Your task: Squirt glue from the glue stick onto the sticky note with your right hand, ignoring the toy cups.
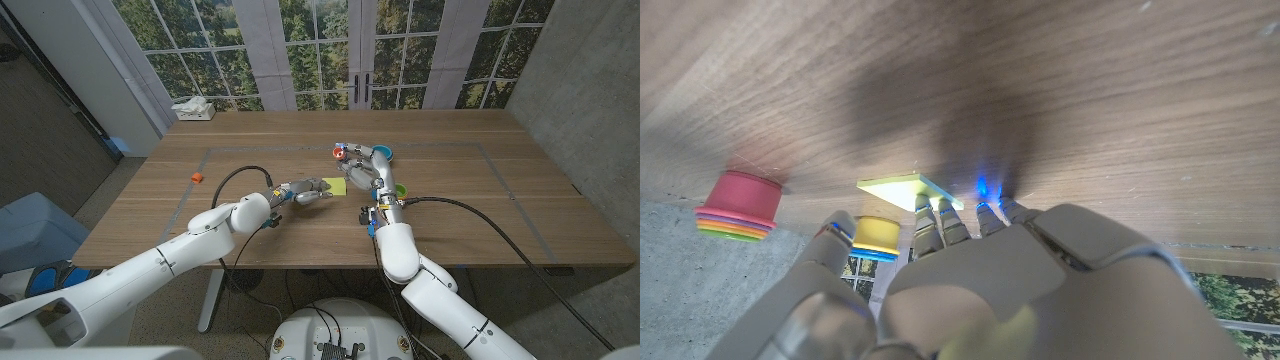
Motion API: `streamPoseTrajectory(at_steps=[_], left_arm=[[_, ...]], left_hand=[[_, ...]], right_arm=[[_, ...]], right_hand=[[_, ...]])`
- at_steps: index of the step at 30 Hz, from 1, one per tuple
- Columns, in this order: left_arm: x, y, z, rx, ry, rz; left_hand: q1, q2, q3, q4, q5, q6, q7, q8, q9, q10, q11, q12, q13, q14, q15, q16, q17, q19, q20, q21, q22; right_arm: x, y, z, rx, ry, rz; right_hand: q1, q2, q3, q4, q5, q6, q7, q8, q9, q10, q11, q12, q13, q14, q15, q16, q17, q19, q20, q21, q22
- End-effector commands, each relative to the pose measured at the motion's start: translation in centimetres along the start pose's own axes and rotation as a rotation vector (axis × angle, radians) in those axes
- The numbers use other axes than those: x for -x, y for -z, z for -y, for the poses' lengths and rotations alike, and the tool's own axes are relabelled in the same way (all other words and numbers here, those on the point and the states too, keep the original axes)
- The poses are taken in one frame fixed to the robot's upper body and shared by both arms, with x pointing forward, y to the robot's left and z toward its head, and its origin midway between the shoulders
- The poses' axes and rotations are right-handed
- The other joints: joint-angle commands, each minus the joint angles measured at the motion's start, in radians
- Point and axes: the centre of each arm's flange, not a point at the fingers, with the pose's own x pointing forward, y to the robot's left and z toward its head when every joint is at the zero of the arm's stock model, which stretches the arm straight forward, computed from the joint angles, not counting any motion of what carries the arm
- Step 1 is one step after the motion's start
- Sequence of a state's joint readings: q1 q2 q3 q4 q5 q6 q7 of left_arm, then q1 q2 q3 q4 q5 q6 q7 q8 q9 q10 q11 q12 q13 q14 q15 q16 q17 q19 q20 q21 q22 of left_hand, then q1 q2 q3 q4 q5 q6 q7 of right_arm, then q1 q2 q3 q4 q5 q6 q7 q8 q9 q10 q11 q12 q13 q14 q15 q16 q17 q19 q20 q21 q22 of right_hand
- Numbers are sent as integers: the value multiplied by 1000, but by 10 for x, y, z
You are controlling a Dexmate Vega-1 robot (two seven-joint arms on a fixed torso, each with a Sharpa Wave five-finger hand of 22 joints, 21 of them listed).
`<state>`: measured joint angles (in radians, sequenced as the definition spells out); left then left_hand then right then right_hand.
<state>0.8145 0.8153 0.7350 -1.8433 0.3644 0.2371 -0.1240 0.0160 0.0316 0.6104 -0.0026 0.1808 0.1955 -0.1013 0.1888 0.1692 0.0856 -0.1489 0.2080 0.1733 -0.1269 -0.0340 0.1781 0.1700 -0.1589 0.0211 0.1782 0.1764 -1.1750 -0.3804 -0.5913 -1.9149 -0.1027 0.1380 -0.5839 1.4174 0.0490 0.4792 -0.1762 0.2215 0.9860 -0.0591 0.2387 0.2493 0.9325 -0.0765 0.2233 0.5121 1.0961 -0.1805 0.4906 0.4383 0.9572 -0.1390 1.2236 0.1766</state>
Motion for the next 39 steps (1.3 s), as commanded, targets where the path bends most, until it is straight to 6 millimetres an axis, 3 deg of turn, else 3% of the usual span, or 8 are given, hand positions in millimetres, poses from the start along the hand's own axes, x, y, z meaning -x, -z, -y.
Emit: streamPoseTrajectory(at_steps=[1, 17, 39], left_arm=[[-3, -1, 0, -10, 29, -26], [-5, -2, -1, -33, 42, -35], [-11, -1, -2, -35, 59, -43]], left_hand=[[-6, -5, -5, -1, 3, 25, 4, 8, 2, 26, -4, 10, 4, 4, -10, 5, 3, -14, 3, 9, 1], [-11, -4, -14, 1, 4, 103, 24, 21, 3, 75, -4, 14, 4, 25, -17, 9, 2, -11, 2, 14, 0], [-11, -3, -19, 1, 5, 132, 28, 19, 3, 94, -6, 11, 4, 28, -20, 7, 2, -13, 3, 15, 0]], right_arm=[[-12, 6, -1, -31, -37, -71], [-36, 33, 1, -100, -82, -234], [-57, 50, 2, -166, -95, -315]], right_hand=[[2, 9, 16, 3, 7, 119, 114, 6, 3, 67, 56, 6, 6, 15, -39, -1, 6, 7, -89, -2, 4], [-1, 9, 16, 5, 8, 120, 116, 4, 6, 69, 57, 5, 7, 17, -36, -3, 8, 6, -89, -5, 3], [-2, 10, 17, 5, 10, 121, 119, 2, 7, 69, 62, 3, 8, 17, -36, -5, 11, 7, -89, -7, 4]])
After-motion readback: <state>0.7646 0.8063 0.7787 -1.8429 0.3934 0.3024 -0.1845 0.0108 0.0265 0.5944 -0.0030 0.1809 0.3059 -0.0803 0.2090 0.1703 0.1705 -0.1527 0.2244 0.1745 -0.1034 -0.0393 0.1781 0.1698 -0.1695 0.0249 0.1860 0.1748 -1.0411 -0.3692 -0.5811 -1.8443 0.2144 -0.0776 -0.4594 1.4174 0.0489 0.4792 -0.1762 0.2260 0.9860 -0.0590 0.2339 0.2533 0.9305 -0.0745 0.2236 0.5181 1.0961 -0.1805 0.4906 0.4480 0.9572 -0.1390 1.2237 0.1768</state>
